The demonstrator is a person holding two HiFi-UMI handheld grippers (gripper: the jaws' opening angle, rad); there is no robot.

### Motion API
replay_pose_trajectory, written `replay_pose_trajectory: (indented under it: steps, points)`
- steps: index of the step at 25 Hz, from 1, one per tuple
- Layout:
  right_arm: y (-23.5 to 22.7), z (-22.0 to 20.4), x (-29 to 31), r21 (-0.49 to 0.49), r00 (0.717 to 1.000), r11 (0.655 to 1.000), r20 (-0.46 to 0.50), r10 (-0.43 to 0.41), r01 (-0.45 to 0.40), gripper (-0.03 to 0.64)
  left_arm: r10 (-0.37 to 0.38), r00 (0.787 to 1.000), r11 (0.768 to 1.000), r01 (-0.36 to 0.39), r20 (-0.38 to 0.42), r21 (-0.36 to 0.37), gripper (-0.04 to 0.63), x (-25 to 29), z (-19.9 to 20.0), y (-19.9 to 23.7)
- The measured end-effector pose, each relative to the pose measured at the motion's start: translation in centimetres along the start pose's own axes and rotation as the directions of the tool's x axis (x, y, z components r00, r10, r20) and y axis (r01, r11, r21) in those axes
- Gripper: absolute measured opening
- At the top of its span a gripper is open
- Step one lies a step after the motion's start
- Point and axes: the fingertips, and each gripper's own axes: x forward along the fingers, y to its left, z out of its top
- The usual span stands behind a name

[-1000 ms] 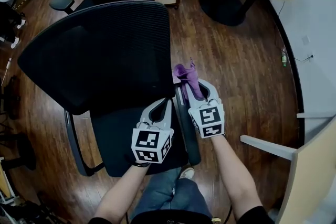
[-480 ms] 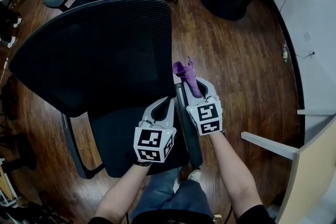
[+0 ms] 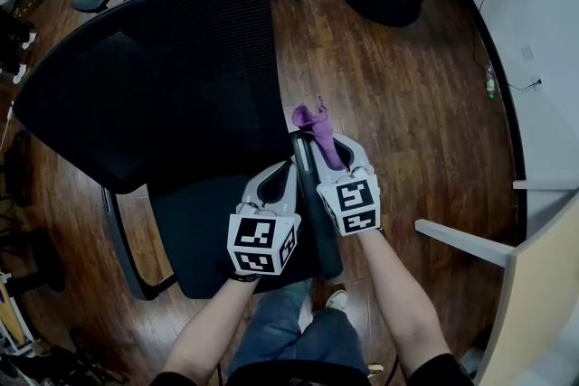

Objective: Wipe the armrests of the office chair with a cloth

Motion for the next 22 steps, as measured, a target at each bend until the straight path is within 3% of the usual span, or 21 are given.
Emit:
replay_pose_trajectory:
  steps: [22]
  points:
    - [4.1, -5.7, -11.7, 0.068, 0.996, 0.996, 0.071, 0.055, -0.060, 0.074, 0.084, 0.996, 0.996, -0.084, 0.008, 0.019, 0.005, -6.7, -6.6, -7.0]
